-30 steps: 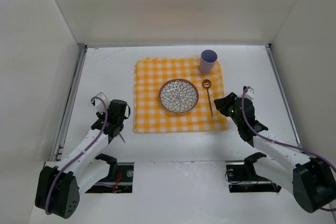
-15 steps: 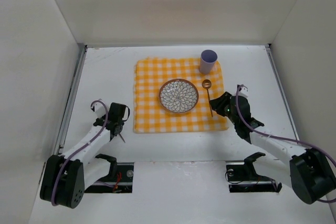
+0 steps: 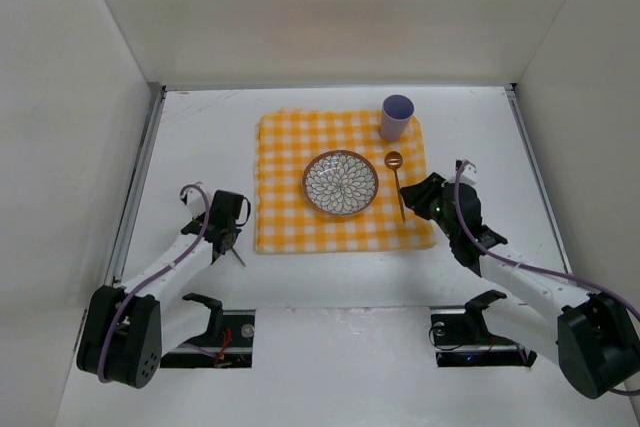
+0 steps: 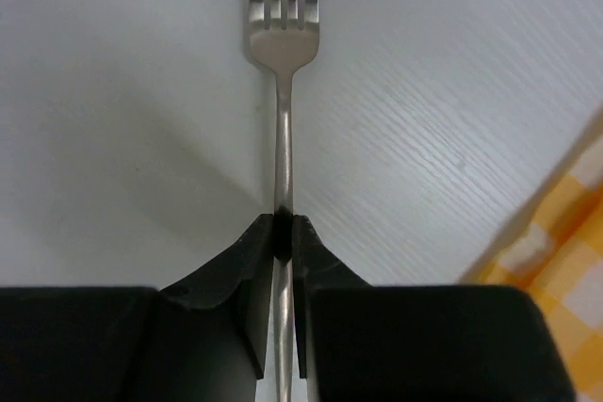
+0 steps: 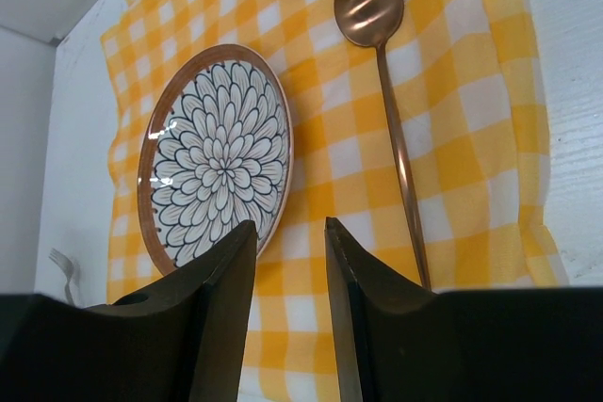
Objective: Set the dinner table for one person
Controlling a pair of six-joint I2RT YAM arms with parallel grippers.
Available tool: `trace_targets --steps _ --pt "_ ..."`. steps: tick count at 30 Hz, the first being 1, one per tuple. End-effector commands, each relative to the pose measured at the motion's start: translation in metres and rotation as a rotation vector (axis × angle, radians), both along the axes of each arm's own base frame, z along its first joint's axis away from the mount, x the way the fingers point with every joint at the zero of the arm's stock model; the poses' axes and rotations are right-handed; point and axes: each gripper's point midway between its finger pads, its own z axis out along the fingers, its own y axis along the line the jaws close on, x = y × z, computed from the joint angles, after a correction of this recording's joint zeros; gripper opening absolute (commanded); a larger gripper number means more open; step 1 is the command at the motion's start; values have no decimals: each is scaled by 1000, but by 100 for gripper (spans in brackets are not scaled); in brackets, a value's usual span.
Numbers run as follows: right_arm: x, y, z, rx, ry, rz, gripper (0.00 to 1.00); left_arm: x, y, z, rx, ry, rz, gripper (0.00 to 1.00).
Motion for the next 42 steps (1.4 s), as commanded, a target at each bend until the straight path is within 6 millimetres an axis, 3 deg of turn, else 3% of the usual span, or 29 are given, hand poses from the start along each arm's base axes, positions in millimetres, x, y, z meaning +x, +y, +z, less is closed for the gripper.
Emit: trace_targets --steps 1,5,8,12,18,27,42 --pt "10 4 28 23 -85 4 42 34 -27 54 46 -100 -165 6" --pt "11 3 24 20 -74 -7 42 55 -67 91 112 -139 -307 6" --pt "11 4 27 20 -81 1 42 69 -101 102 109 -168 -394 6" --pt "11 2 25 12 -81 -11 42 92 -140 94 87 -152 -491 6" --pt "11 2 27 8 -88 -11 42 120 -166 69 96 -96 -571 7" --pt "10 6 25 10 -80 3 42 135 -174 50 158 -38 -612 7" --pt "11 5 26 6 -83 -2 42 129 -164 21 164 41 -596 10"
